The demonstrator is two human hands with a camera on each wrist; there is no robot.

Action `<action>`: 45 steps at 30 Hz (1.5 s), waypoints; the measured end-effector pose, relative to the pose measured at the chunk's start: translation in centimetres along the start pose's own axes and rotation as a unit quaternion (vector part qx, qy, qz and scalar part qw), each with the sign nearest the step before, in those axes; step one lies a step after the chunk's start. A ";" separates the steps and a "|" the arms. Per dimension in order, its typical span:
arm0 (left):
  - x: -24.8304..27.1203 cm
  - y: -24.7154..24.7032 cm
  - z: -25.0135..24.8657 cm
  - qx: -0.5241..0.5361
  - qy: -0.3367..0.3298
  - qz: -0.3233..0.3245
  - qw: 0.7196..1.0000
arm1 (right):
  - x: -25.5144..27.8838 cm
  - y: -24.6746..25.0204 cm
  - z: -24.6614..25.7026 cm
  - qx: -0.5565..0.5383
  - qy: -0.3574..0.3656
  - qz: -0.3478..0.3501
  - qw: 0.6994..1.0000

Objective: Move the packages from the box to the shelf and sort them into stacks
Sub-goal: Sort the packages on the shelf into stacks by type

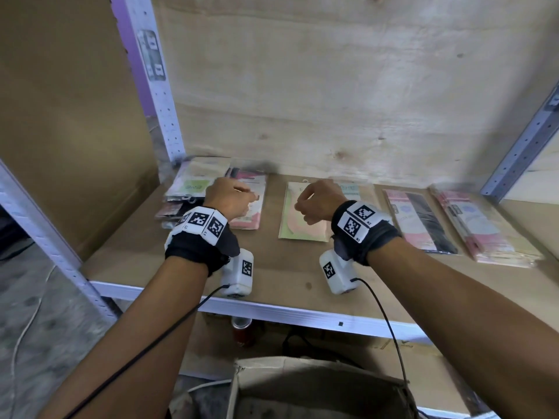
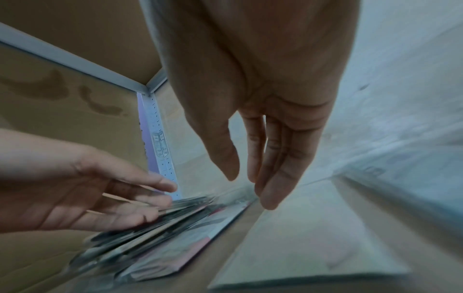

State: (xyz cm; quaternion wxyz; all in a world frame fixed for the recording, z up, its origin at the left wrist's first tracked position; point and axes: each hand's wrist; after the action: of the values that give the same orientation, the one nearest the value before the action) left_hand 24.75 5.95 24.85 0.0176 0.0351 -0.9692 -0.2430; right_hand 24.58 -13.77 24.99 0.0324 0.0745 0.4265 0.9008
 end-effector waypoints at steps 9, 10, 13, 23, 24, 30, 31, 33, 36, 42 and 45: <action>-0.2 4.7 1.6 0.062 0.005 -0.051 0.997 | -3.6 -6.7 5.5 -0.109 -0.056 0.089 0.988; -0.2 5.0 1.7 0.065 0.002 -0.051 0.997 | -4.0 -7.2 6.0 -0.103 -0.072 0.094 0.988; -0.1 5.6 1.8 0.065 -0.008 -0.044 0.997 | -4.6 -7.7 6.3 -0.046 -0.074 0.091 0.992; 0.6 5.1 1.4 0.138 0.039 -0.017 0.989 | -1.7 -4.8 4.1 -0.293 -0.067 0.046 0.953; 0.7 4.8 1.2 0.158 0.048 -0.008 0.986 | -1.0 -4.1 3.8 -0.315 -0.052 0.033 0.947; 2.6 2.7 -0.8 0.347 0.071 0.137 0.925 | 4.0 -0.1 2.0 -0.178 0.132 -0.065 0.973; 2.8 2.6 -0.9 0.376 0.074 0.153 0.911 | 4.8 0.1 1.6 -0.157 0.161 -0.067 0.972; 3.1 2.1 -1.2 0.412 0.075 0.179 0.890 | 6.3 0.5 0.8 -0.111 0.214 -0.081 0.967; 3.4 1.3 -1.2 0.417 0.068 0.195 0.885 | 7.6 0.7 -0.5 -0.045 0.265 -0.103 0.958; 3.5 -0.2 -0.7 0.396 0.036 0.165 0.903 | 8.9 1.1 -3.1 -0.021 0.274 -0.071 0.959; 3.2 -1.0 -0.6 0.369 0.031 0.140 0.918 | 8.9 1.5 -4.5 -0.083 0.265 -0.066 0.958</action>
State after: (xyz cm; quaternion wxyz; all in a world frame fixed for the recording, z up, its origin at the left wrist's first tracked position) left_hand 21.61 4.56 25.01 0.0674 -0.0898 -0.9840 0.1383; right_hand 15.09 -17.04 24.31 -0.0162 -0.1986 0.3476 0.9162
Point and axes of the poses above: each hand's wrist, its own x-axis away from the middle knuckle, its own y-axis out of the back of the hand, z = x × y, and after that the axes turned 1 degree about -x, right-handed
